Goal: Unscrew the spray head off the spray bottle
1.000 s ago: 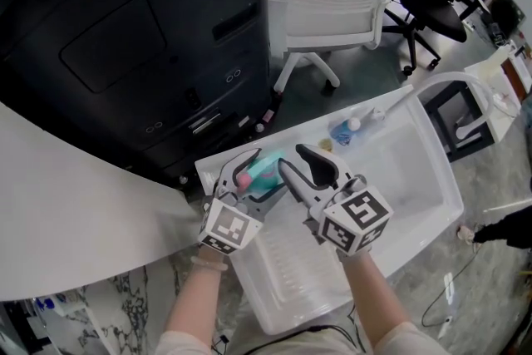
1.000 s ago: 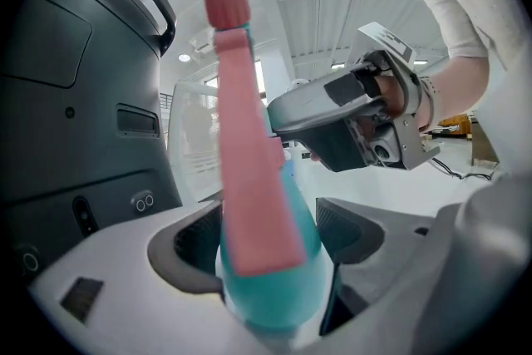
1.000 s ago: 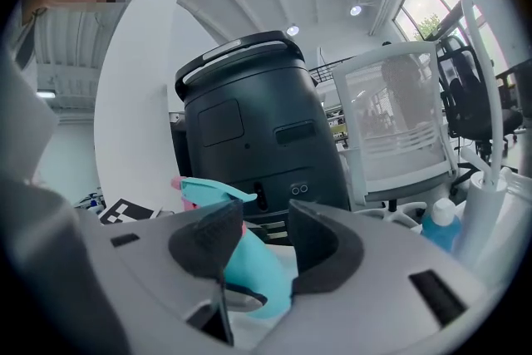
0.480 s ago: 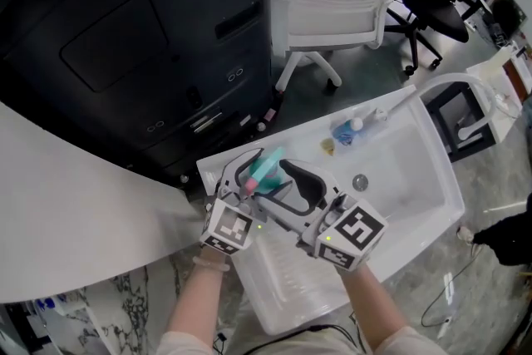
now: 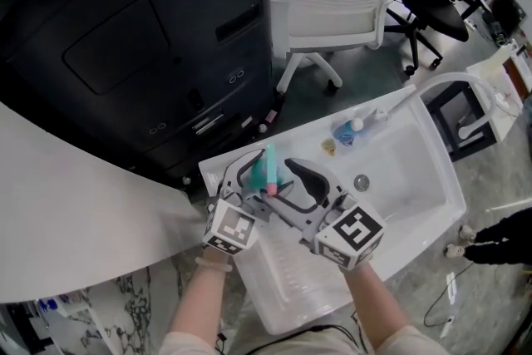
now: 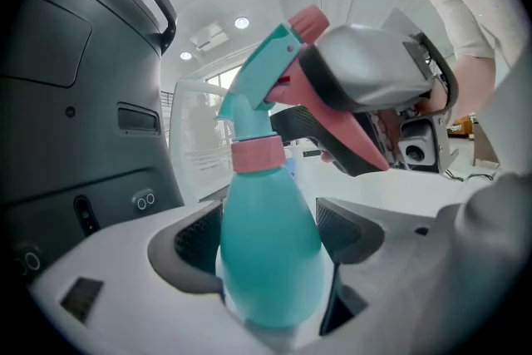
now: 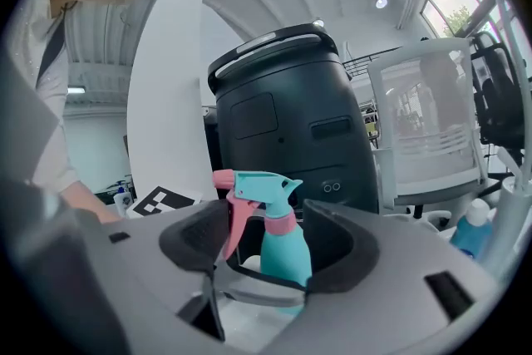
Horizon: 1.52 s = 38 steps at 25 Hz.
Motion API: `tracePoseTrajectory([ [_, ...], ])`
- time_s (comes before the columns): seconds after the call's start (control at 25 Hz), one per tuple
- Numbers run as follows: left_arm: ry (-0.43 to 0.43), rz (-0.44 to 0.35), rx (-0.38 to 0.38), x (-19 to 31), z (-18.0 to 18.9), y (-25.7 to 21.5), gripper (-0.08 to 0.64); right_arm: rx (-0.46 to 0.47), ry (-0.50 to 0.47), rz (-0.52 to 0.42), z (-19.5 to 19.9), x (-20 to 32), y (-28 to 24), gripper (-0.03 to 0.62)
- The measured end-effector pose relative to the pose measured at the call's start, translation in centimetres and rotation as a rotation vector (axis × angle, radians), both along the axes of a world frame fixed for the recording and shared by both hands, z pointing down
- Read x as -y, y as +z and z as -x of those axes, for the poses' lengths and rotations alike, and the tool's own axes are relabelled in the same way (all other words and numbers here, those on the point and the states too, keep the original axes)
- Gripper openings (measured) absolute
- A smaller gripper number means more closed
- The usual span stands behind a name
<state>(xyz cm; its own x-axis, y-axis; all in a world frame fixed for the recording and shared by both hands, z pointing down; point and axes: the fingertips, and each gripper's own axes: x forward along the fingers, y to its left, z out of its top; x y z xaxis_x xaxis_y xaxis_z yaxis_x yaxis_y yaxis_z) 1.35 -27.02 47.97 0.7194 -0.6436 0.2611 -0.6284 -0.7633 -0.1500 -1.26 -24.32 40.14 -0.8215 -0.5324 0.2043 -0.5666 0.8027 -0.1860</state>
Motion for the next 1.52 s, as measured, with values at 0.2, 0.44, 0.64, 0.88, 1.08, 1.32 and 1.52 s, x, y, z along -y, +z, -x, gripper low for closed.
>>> tracePoseTrajectory([
  [0.2, -0.006, -0.001, -0.004, 0.2, 0.1, -0.4, 0.351, 0.009, 0.027, 0.006, -2.1, 0.1, 0.1, 0.263],
  [0.44, -0.006, -0.005, -0.004, 0.2, 0.1, -0.7, 0.350, 0.031, 0.107, 0.023, -4.6, 1.6, 0.4, 0.220],
  [0.64, -0.008, -0.004, -0.004, 0.2, 0.1, -0.6, 0.350, 0.038, 0.144, 0.022, -5.0, 3.4, 0.4, 0.198],
  [0.88, -0.018, -0.004, -0.007, 0.2, 0.1, -0.7, 0.351, 0.038, 0.158, -0.027, -5.1, 2.5, -0.7, 0.172],
  [1.08, -0.025, 0.002, 0.000, 0.1, 0.2, -0.3, 0.351, 0.075, 0.046, -0.052, -2.2, -0.1, -1.8, 0.221],
  [1.32, -0.020, 0.001, 0.008, 0.2, -0.1, -0.5, 0.351, 0.111, -0.005, -0.008, 0.2, 0.6, -1.7, 0.331],
  [1.52, -0.026, 0.012, 0.017, -0.1, 0.0, 0.7, 0.350, 0.060, 0.003, -0.015, 1.1, 1.3, -1.5, 0.334],
])
